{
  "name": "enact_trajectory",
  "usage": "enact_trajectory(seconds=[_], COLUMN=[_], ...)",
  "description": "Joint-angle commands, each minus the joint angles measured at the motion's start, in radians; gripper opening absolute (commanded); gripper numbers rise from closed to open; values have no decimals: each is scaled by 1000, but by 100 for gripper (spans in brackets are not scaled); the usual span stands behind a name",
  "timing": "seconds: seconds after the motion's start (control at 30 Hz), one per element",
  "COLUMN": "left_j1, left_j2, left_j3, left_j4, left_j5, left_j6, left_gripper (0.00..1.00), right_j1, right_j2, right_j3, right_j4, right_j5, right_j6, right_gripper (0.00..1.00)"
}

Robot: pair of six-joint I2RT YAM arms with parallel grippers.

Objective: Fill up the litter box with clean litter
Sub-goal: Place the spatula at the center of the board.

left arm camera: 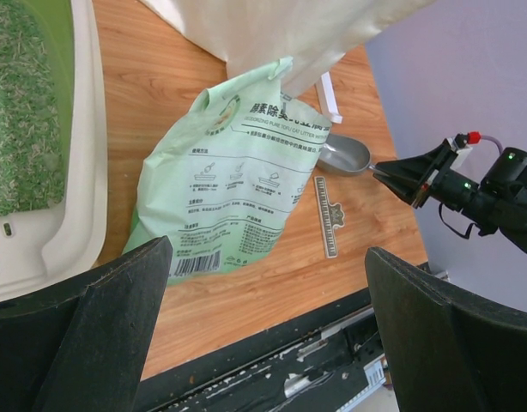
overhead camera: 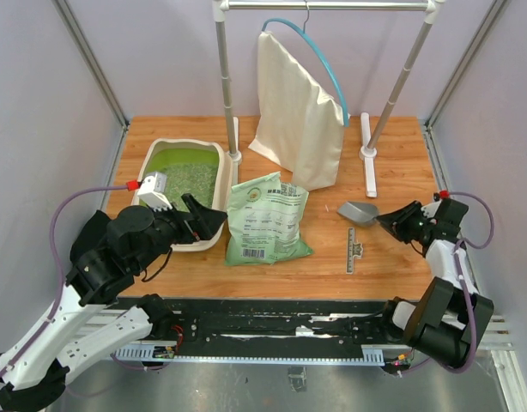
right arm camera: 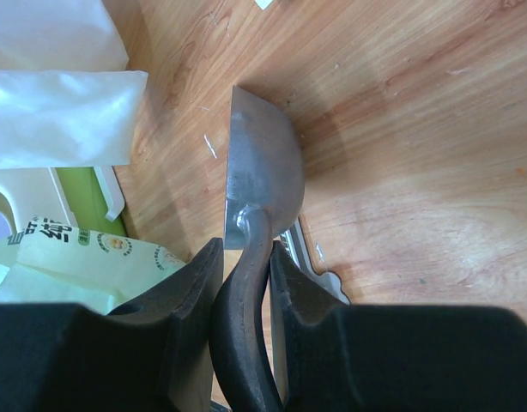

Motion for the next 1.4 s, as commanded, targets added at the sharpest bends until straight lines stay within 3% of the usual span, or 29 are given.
enact_trajectory(seconds=[0.0,0.1,0.27,0.57,0.8,0.87,0.9,1.1,1.37], left_j1=[5,5,5,5,5,5,5,29,275], left_j2=[7,12,32,46,74,106,124,285,450], left_j3=[-10,-17,-19,-32,-42,-27,-17,83,161], left_j4=[37,40,47,55,50,38,36,36,132], left_j5=[6,5,1,12,-28,-58,-72,-149,-22], left_j6=[14,17,29,31,66,81,93,198,290], left_gripper=[100,100,100,100,100,100,100,100,100], right_j1=[-47,-52,-56,-75,-75,-75,-75,-75,-75], right_j2=[31,41,68,132,12,-51,-87,-266,-393], right_j3=[-15,-2,18,53,78,75,73,128,248], right_j4=[15,-52,-136,-221,-316,-327,-332,-405,-493], right_j5=[-37,-1,82,155,323,378,408,440,250], right_j6=[-67,-113,-185,-254,-253,-242,-239,-254,-217], right_gripper=[26,39,52,62,72,94,99,98,99])
